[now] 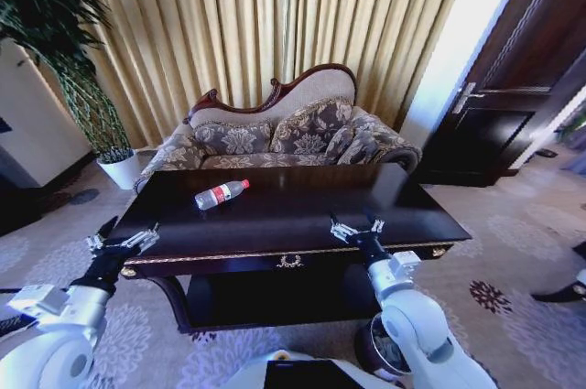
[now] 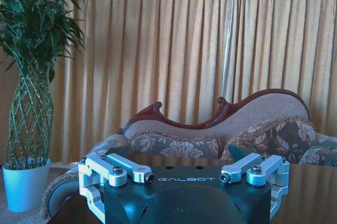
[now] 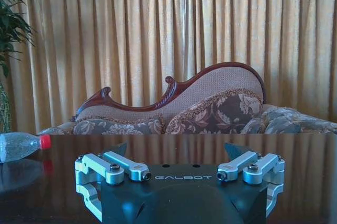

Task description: Move to the front of the table and place the trash on the table into the trash bin.

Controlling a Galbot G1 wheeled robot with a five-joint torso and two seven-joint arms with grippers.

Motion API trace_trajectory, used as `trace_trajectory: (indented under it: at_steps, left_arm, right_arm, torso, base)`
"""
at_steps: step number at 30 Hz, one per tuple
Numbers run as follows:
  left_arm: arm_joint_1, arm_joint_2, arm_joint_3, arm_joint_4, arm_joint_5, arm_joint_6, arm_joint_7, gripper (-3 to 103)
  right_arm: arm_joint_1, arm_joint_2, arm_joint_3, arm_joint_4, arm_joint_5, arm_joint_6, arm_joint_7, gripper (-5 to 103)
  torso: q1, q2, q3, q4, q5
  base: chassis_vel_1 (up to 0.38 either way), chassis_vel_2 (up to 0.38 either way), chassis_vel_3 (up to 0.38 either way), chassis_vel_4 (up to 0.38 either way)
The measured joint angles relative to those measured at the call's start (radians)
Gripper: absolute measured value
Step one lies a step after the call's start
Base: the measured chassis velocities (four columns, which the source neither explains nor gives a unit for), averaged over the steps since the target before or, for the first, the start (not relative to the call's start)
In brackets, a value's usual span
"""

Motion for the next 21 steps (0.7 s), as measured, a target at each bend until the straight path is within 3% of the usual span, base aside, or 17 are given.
trace_trajectory:
  at_steps: [14, 15, 17, 20, 21]
  left_arm:
    - [-0.032, 0.034, 0.020, 0.015, -0.002, -0.017, -0.034, 100]
    - [-0.063, 0.076, 0.027, 0.020, -0.021, 0.005, -0.054, 100]
    - [-0.073, 0.090, 0.028, 0.020, -0.032, 0.014, -0.063, 100]
    - [-0.120, 0.190, 0.026, 0.017, -0.105, 0.077, -0.105, 100]
    - [-0.120, 0.190, 0.026, 0.017, -0.105, 0.077, -0.105, 100]
  right_arm:
    - [0.003, -0.001, 0.006, -0.004, 0.003, 0.002, 0.000, 100]
    - [0.006, -0.003, 0.008, -0.007, 0.004, 0.002, 0.001, 100]
    - [0.006, -0.004, 0.008, -0.008, 0.004, 0.002, 0.001, 100]
    - [0.006, -0.006, 0.009, -0.009, 0.005, 0.002, 0.002, 100]
    - [0.006, -0.006, 0.009, -0.009, 0.005, 0.002, 0.002, 100]
  torso:
    - [0.000, 0.000, 0.000, 0.0001, 0.0000]
    - [0.000, 0.000, 0.000, 0.0000, -0.0001]
    - [0.000, 0.000, 0.000, 0.0000, -0.0001]
    - [0.000, 0.000, 0.000, -0.0002, -0.0001]
    - [0.000, 0.000, 0.000, -0.0002, -0.0001]
  base:
    - [0.000, 0.000, 0.000, 0.000]
    - [0.000, 0.000, 0.000, 0.000]
    - [0.000, 0.000, 0.000, 0.000]
    - [0.000, 0.000, 0.000, 0.000]
    - [0.000, 0.000, 0.000, 0.000]
